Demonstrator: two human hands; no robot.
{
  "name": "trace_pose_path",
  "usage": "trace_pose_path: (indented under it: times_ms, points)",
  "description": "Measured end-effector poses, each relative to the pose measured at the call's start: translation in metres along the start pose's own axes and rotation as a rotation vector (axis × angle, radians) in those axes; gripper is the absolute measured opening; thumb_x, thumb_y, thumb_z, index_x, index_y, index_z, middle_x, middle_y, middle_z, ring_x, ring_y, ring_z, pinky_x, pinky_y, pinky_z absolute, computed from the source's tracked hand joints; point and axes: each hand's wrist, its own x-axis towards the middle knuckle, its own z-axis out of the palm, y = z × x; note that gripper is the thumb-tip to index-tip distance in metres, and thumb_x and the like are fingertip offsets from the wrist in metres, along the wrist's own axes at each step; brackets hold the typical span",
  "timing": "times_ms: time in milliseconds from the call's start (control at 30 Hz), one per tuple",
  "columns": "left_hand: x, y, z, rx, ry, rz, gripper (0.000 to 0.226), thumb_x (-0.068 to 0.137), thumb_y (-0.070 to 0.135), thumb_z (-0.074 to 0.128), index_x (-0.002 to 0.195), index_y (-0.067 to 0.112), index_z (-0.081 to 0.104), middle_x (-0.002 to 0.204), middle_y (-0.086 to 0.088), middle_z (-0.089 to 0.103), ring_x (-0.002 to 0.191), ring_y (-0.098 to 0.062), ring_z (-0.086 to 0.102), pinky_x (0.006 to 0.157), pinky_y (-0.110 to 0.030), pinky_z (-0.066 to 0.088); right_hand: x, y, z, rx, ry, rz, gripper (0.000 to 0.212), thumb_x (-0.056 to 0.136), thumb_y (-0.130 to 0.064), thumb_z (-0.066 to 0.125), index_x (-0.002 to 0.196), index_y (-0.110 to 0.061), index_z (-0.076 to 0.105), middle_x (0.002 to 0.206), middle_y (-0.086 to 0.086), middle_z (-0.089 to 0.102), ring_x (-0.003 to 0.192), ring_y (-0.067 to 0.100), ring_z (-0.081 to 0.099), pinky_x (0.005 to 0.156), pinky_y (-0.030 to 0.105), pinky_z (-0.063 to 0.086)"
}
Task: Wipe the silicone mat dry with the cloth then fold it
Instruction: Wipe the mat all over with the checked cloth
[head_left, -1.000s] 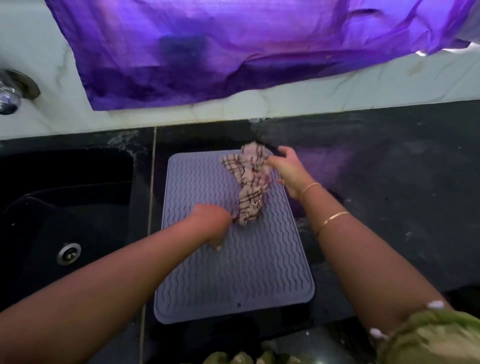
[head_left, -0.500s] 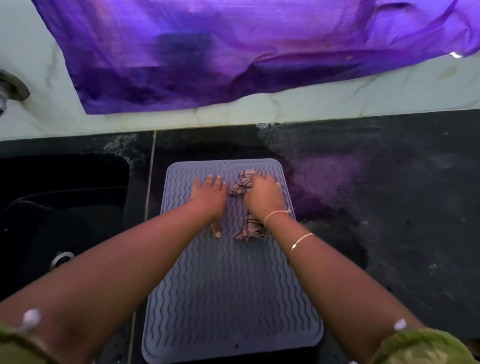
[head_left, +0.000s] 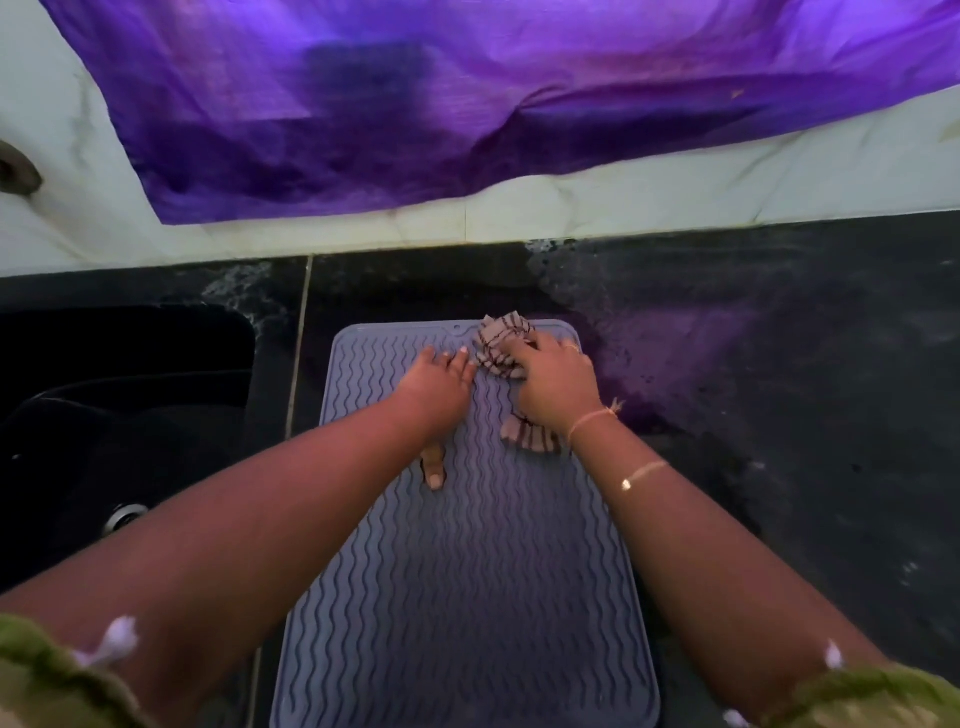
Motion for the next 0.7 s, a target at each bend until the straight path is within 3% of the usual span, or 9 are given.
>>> trace_pose_path:
  times_ms: [233,400,500,600,700]
  points:
    - [-0.002,0.002,-0.003,0.024,-0.029,0.002,0.095,0.088,0.031,0.06,0.147,-0.002,-0.007,0.156,-0.023,-0.006,0.145,-0.035,0.006,0.117,-0.049,0.009,-0.076,0.005,0.004,-0.04,-0.02,-0.111,0.049,0.08,-0.023,0.052,0.128,-0.033,0.049,0.12,0.005,0.051,0.104,0.031,0.049,0.082,0.039,0.047]
    - [-0.001,0.003,-0.005,0.047,-0.027,-0.014,0.082,0.095,0.027,0.049,0.147,-0.002,-0.007,0.156,-0.022,-0.006,0.145,-0.033,0.006,0.117,-0.048,0.009,-0.07,0.01,-0.014,0.194,-0.07,-0.036,0.039,0.079,-0.024,0.054,0.114,-0.04,0.06,0.106,-0.003,0.061,0.095,0.02,0.06,0.074,0.032,0.052]
    - [0.0,0.004,-0.008,0.039,-0.029,-0.035,0.075,0.097,0.024,0.043,0.148,-0.001,-0.006,0.157,-0.021,-0.007,0.145,-0.033,0.005,0.117,-0.047,0.009,-0.026,0.012,-0.025,0.25,-0.006,-0.007,0.046,0.082,-0.021,0.054,0.125,-0.037,0.055,0.12,0.003,0.06,0.105,0.025,0.059,0.084,0.032,0.048]
    - [0.001,0.006,-0.011,0.036,-0.071,-0.054,0.085,0.094,0.026,0.052,0.148,0.0,-0.007,0.156,-0.021,-0.008,0.145,-0.033,0.004,0.117,-0.046,0.008,-0.002,0.005,-0.017,0.127,-0.118,-0.006,0.055,0.084,-0.021,0.054,0.136,-0.032,0.042,0.141,0.009,0.041,0.127,0.034,0.041,0.1,0.045,0.042]
    - [0.002,0.006,-0.011,0.039,-0.086,-0.06,0.089,0.092,0.028,0.055,0.147,-0.002,-0.007,0.156,-0.022,-0.008,0.145,-0.034,0.003,0.117,-0.046,0.008,-0.019,-0.002,-0.003,-0.057,-0.12,0.0,0.06,0.081,-0.02,0.055,0.137,-0.035,0.037,0.139,0.01,0.038,0.125,0.038,0.038,0.096,0.051,0.041]
